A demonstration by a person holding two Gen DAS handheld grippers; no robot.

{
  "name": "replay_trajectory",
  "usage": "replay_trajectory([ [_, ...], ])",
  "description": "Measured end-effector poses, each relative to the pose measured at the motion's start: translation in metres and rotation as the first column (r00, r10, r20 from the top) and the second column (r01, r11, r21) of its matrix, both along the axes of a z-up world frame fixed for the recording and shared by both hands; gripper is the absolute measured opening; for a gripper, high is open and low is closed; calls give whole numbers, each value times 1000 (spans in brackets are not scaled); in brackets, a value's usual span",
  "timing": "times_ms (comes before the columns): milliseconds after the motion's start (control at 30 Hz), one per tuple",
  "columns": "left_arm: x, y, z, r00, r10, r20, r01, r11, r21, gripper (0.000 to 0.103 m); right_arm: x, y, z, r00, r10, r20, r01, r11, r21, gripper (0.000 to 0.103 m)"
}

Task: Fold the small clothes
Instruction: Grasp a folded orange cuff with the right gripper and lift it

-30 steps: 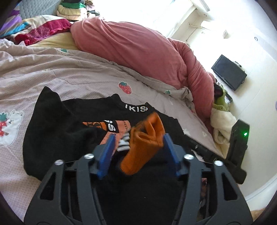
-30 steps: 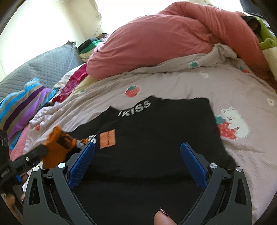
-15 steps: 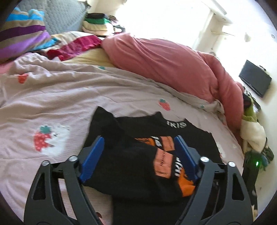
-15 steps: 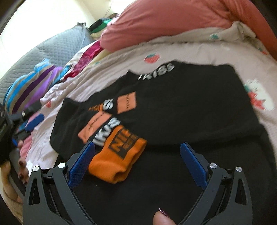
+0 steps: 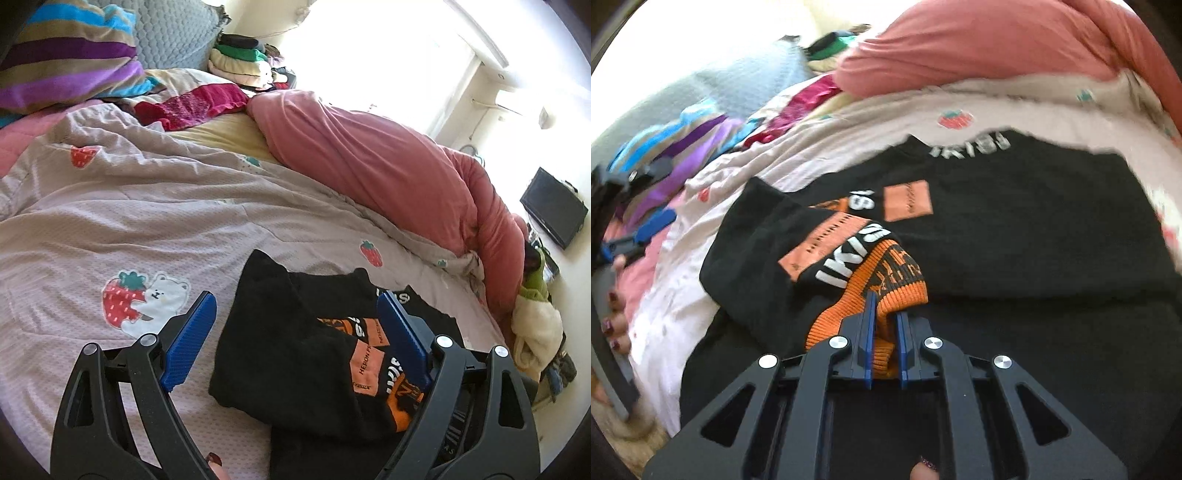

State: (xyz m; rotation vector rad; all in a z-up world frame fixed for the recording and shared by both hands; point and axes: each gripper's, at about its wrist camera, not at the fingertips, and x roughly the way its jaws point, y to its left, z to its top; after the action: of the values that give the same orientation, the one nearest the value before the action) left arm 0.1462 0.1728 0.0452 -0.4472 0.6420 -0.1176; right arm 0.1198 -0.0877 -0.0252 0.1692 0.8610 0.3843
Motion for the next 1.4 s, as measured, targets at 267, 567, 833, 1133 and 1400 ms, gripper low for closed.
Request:
replay_trajectory([
  [267,-5,23,1,998,56,7,-55,998,-35,82,1,4,51,988,73,139,-79,996,42,7],
  [567,-9,39,1,995,100,9,-99,993,-61,82,15,-12,120,944,104,314,-109,994,-1,7],
  [833,-7,28,0,997,80,3,-80,996,-25,82,34,-58,126,940,28,339,3,996,-89,7],
  [1133,0,4,-7,999,32,-24,-31,999,28,82,34,-95,87,962,-59,268,93,989,-115,7],
  [1400,13,-29,-15,998,-30,-56,35,995,94,82,35,-107,67,970,-93,224,119,988,-103,7],
])
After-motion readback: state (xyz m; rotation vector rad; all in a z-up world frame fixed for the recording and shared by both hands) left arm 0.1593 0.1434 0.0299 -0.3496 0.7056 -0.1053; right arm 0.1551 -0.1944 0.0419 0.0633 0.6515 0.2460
